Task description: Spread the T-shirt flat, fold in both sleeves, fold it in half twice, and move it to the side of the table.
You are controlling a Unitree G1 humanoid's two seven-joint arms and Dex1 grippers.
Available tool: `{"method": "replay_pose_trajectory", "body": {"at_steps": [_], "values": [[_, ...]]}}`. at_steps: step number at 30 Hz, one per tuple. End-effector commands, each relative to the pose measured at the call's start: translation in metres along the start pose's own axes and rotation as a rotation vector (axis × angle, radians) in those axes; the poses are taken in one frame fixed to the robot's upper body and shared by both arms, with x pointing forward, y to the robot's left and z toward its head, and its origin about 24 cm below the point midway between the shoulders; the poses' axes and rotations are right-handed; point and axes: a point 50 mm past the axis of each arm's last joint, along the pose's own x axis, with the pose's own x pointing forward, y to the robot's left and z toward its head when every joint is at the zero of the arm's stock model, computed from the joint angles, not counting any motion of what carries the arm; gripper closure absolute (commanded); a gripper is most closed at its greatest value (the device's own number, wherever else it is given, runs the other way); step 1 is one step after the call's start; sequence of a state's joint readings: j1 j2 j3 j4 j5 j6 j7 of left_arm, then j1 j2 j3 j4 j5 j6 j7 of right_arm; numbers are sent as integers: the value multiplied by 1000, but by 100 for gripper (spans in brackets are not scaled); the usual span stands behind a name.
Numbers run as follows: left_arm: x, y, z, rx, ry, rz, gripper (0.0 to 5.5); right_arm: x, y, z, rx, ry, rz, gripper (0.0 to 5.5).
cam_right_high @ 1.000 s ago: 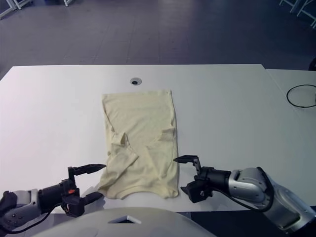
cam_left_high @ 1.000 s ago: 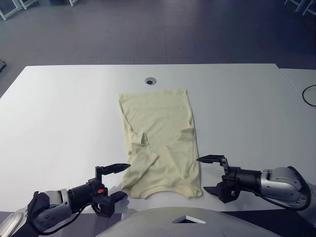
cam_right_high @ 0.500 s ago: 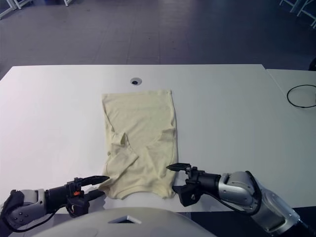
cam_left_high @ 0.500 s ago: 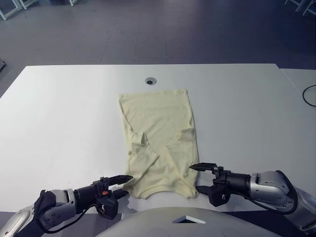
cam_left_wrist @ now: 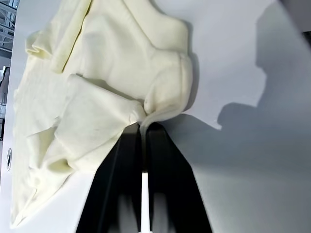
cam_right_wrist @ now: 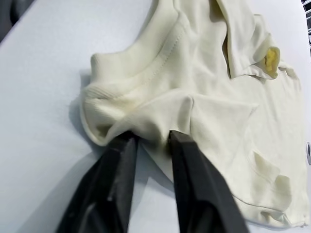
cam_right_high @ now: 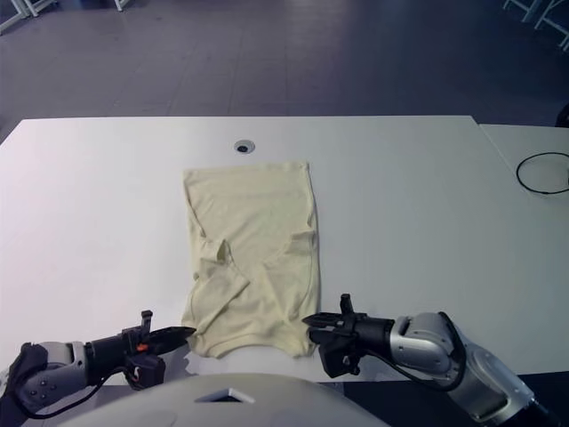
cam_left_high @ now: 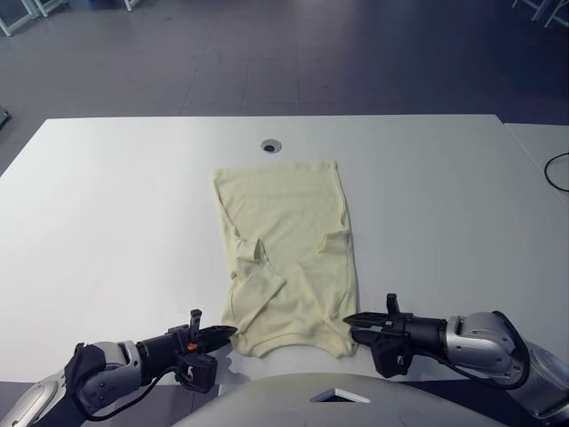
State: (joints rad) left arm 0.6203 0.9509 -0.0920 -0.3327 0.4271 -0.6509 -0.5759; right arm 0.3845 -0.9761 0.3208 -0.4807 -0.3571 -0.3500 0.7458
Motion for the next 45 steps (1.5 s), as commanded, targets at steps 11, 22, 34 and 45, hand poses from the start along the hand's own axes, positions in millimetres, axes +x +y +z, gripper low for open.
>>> {"method": "replay_pose_trajectory", "body": {"at_steps": [11,22,34,45], "values": [[2,24,4,-216,-12,-15,550,-9,-14,-1,63,-1,18,548],[-4,28,17,-309,-59,-228,550,-27,-21,8,315,-114,140,548],[-15,47,25,-553,-119,-361,550,-52,-42,22,620,-284,294,548],[-15,123,5,-804,-233,-311,550,-61,-106,-7,853,-441,290,548]]}}
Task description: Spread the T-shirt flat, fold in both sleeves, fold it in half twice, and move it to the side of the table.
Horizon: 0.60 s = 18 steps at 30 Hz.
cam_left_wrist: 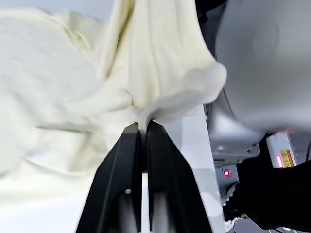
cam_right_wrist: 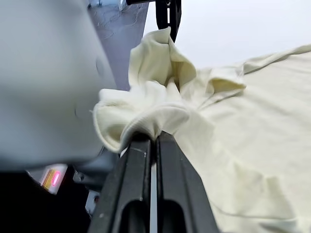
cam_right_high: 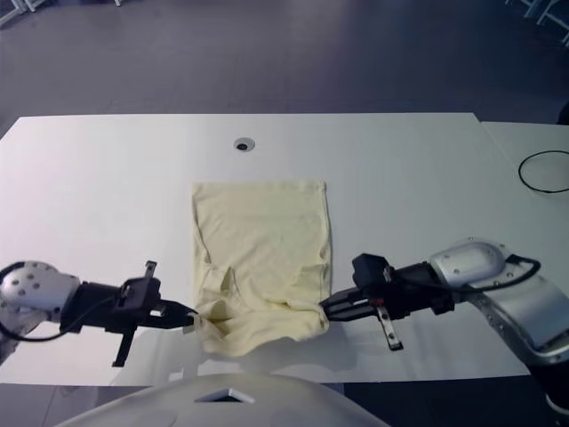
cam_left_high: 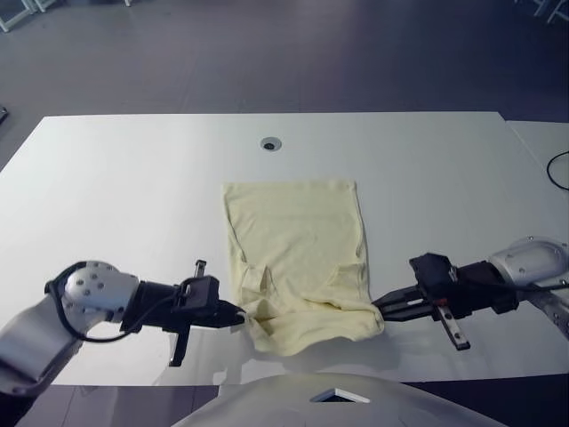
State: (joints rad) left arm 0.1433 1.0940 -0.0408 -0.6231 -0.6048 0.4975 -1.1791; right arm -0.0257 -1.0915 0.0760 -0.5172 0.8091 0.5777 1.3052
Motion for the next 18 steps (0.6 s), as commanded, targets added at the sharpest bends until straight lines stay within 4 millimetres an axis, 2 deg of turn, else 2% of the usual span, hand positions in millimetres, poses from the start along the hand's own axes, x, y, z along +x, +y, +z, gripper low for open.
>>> {"method": "replay_pose_trajectory", "body": {"at_steps": [1,6,14,18], "values": [[-7,24,9,-50,-32,7,550,-7,-23,9,37,-48,-9,548],[-13,59,21,-20,-36,42,550,-12,-56,19,57,-69,-21,548],[-17,114,29,-54,-87,135,550,-13,-114,18,65,-25,-74,548],[-17,128,23,-101,-108,163,550,-13,-136,22,75,-41,-109,548]]}}
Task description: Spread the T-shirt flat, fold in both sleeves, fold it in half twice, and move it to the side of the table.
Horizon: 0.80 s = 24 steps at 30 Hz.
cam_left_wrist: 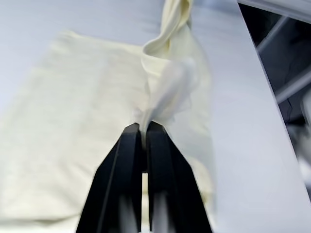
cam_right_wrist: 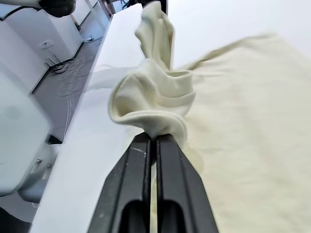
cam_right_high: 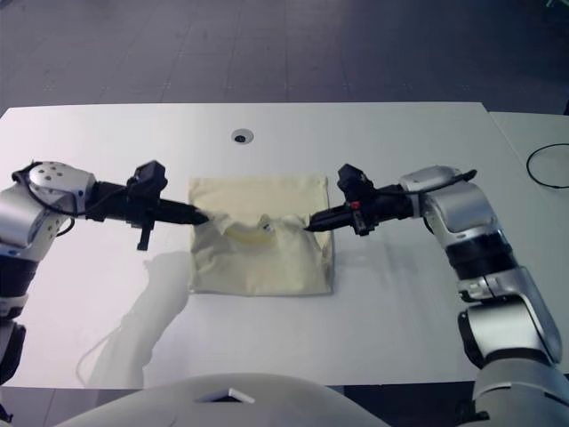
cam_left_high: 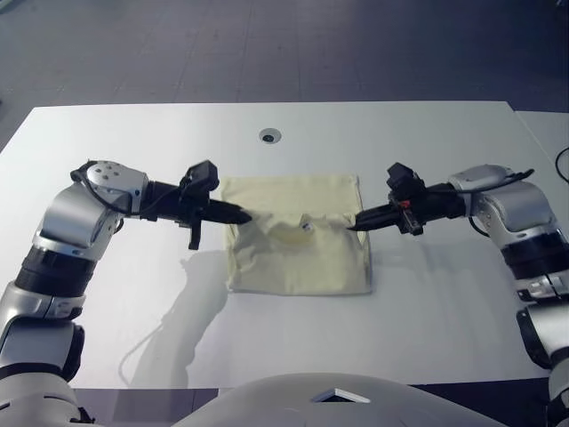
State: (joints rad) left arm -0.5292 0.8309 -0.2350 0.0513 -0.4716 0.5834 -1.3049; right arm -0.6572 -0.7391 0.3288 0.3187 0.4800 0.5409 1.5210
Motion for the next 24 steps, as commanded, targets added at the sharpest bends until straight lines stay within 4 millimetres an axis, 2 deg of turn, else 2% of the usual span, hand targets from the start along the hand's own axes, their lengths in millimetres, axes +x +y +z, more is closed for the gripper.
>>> {"method": "replay_pose_trajectory", "body": {"at_steps": [1,10,19,24], "values": [[1,13,-2,-23,-3,24,550,2,-19,11,-16,-8,-32,548],[5,45,-1,-37,-6,104,550,9,-52,15,14,-39,-159,548],[17,69,1,-17,20,160,550,13,-70,12,34,-44,-335,548],[23,78,-8,-28,51,203,550,15,-77,7,38,-31,-445,548]]}}
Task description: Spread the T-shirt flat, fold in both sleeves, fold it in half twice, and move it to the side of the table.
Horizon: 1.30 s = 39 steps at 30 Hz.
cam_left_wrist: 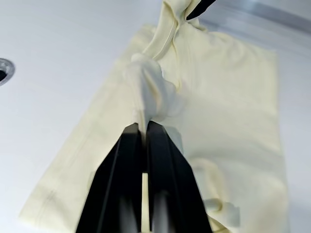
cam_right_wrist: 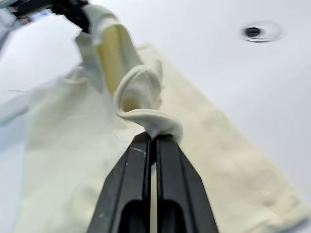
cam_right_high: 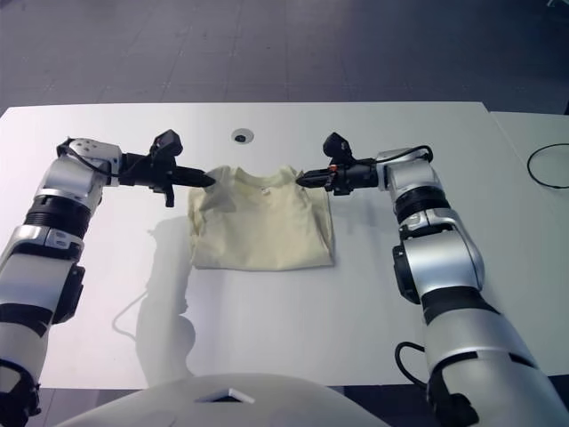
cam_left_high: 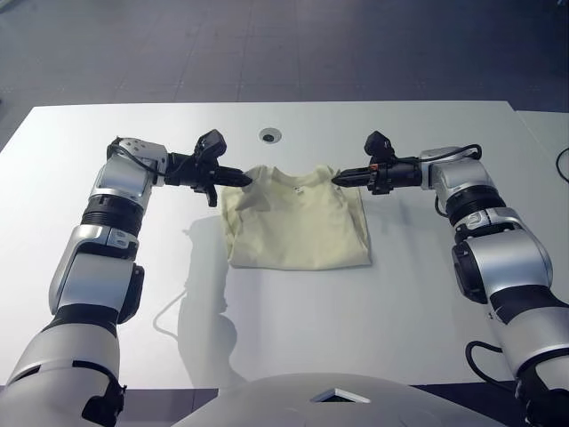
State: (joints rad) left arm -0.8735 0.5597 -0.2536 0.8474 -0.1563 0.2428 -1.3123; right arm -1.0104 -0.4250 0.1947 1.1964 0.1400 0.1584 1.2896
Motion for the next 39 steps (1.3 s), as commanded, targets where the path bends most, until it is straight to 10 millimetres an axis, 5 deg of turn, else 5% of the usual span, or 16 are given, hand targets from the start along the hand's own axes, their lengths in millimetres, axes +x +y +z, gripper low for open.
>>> {"method": "replay_pose_trajectory", "body": {"at_steps": [1,12,19,24,30,35,39], "values": [[6,7,1,14,18,41,550,3,-3,5,-15,2,-64,548],[18,14,-6,29,40,154,550,12,-3,-10,-13,57,-115,548],[-5,29,4,77,7,348,419,-20,-32,-1,-63,-40,-613,425],[-24,34,19,146,-73,440,335,-23,-32,13,-142,-126,-626,344],[-11,-13,11,290,-57,458,229,18,-4,19,-420,-88,-362,242],[23,-62,-16,364,74,415,143,32,-2,8,-573,59,-392,159],[30,-96,-23,336,106,325,79,33,-4,-3,-595,139,-409,97]]}}
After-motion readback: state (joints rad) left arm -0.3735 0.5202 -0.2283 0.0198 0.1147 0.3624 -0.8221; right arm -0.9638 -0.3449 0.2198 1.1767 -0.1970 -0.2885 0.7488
